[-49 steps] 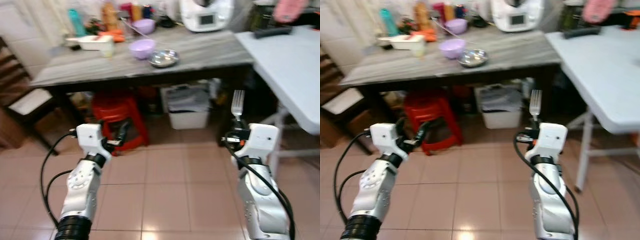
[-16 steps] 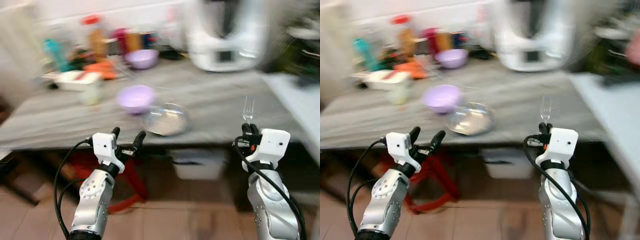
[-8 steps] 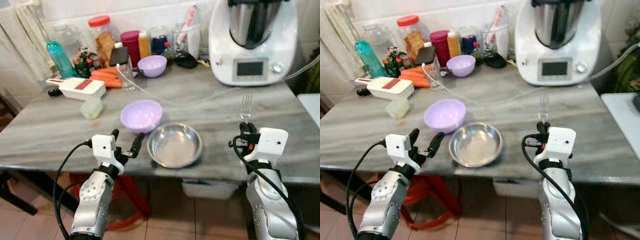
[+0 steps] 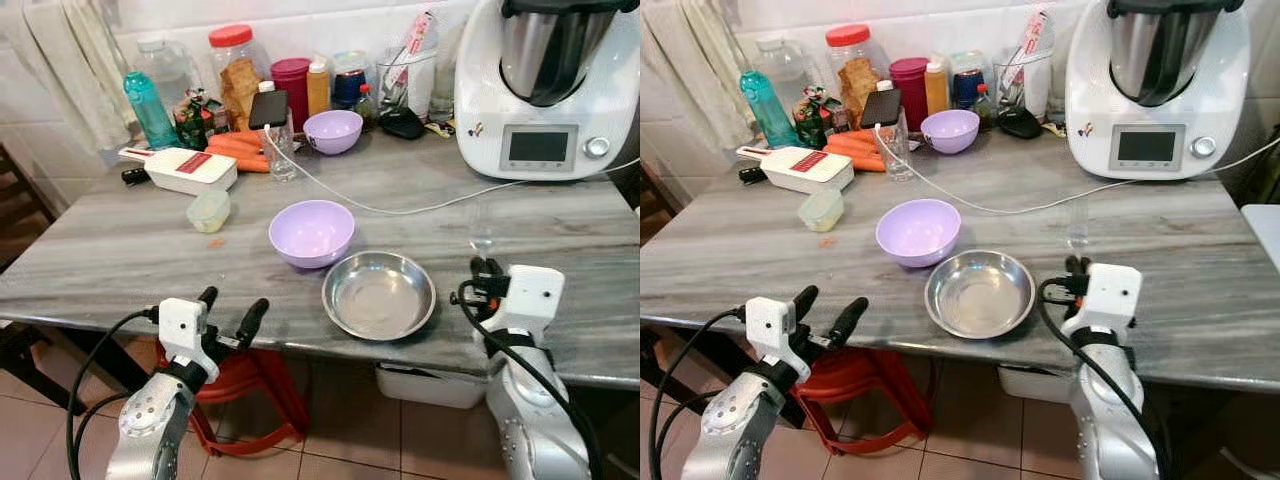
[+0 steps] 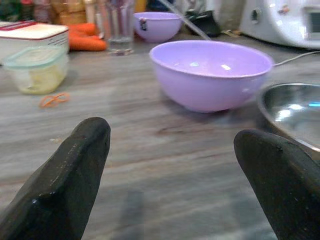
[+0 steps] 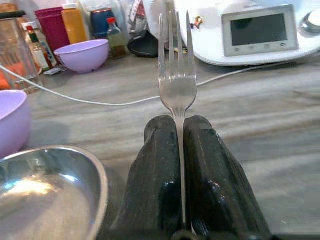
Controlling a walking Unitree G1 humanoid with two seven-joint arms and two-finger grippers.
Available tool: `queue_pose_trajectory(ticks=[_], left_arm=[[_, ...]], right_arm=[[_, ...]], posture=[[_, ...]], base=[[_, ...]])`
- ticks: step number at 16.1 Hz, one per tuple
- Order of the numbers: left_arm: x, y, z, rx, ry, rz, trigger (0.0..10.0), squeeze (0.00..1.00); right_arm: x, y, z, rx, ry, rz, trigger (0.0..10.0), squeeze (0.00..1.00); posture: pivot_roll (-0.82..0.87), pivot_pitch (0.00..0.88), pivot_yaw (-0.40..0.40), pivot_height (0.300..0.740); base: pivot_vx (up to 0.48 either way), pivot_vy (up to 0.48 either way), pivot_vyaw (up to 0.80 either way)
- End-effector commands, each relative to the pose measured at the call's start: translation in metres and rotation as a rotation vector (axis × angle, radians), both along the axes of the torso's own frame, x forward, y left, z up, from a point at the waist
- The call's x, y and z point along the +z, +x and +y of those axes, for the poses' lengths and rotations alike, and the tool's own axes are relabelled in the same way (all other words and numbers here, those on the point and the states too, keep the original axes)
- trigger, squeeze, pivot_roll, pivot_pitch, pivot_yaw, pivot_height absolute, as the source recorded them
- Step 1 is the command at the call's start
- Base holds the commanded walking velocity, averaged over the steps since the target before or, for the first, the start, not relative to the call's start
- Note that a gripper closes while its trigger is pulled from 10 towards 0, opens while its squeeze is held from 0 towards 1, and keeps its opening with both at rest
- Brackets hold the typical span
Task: Setting the table
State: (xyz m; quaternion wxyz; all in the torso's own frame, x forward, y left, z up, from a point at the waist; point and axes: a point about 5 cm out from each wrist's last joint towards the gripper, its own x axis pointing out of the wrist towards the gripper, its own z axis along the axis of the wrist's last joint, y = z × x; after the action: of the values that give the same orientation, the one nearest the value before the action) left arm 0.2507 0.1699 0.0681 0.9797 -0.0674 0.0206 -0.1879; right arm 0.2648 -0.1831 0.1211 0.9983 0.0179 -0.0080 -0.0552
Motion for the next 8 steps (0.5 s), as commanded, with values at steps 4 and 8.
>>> queue_pose_trajectory(ticks=[4,8], left_arm=[[0.005,-0.005,-0.004,-0.151,-0.023,0.005,10.0,0.00],[0.003,-0.010,-0.010,-0.247,-0.024,0.026,10.0,0.00]], right_arm=[[-0.007,0.004,0.001,-0.007,0.044,0.072,10.0,0.00],[-0.020,0.009,0.001,-0.009,0.104,0.176,10.0,0.00]], posture=[[-0.11,0.021,0.122,0.740],[-0.11,0.019,0.124,0.740]], base=[[0.000,0.000,0.00],[0.000,0.000,0.00]])
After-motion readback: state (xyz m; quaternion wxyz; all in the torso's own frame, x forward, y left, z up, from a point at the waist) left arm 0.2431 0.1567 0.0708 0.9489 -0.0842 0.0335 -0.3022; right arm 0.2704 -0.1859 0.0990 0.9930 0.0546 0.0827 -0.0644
